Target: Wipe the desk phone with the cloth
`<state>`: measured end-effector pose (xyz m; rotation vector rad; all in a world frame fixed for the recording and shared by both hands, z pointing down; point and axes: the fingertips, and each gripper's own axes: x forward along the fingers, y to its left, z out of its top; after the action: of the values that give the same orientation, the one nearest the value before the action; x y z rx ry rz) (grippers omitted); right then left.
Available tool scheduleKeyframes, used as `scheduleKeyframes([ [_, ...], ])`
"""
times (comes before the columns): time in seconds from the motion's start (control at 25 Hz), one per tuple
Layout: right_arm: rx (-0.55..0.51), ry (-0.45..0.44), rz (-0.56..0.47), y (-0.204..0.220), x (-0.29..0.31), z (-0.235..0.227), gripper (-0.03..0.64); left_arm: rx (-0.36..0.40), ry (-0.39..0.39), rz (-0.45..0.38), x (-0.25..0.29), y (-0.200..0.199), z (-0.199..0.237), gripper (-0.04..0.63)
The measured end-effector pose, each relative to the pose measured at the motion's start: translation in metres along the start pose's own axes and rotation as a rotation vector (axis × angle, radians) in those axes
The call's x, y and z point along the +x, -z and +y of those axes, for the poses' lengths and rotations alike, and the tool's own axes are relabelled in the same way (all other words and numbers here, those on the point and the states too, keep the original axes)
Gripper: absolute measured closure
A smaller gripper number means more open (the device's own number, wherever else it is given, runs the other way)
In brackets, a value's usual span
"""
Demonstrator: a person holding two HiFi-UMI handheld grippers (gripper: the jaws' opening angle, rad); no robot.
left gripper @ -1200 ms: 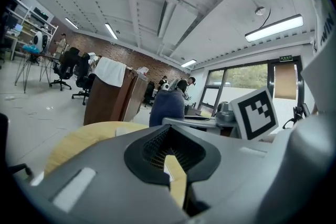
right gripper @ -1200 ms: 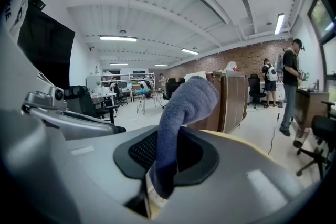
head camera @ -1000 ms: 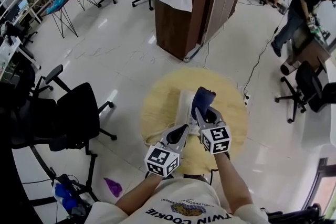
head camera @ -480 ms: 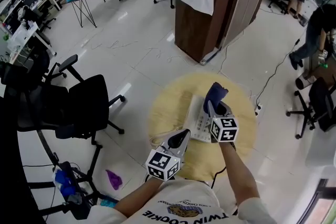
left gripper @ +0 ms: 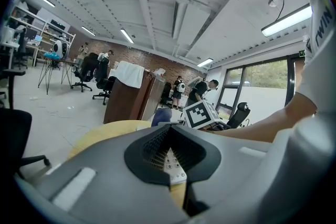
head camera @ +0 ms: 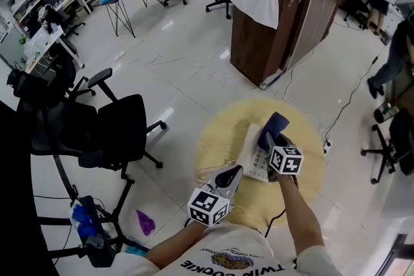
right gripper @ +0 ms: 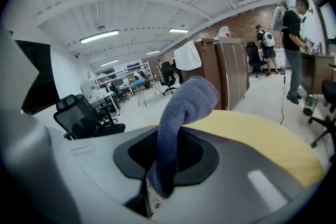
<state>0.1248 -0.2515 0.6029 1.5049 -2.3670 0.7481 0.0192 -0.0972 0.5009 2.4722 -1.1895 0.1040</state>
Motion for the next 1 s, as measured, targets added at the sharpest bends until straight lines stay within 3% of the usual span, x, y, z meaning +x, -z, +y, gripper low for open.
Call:
scheduleKeyframes([
  [1.0, -0.019, 0.02, 0.083, 0.081, -0.054, 0.056, 0.549, 0.012, 0.143, -0.002, -0.026, 0.006, -0.018, 0.603],
])
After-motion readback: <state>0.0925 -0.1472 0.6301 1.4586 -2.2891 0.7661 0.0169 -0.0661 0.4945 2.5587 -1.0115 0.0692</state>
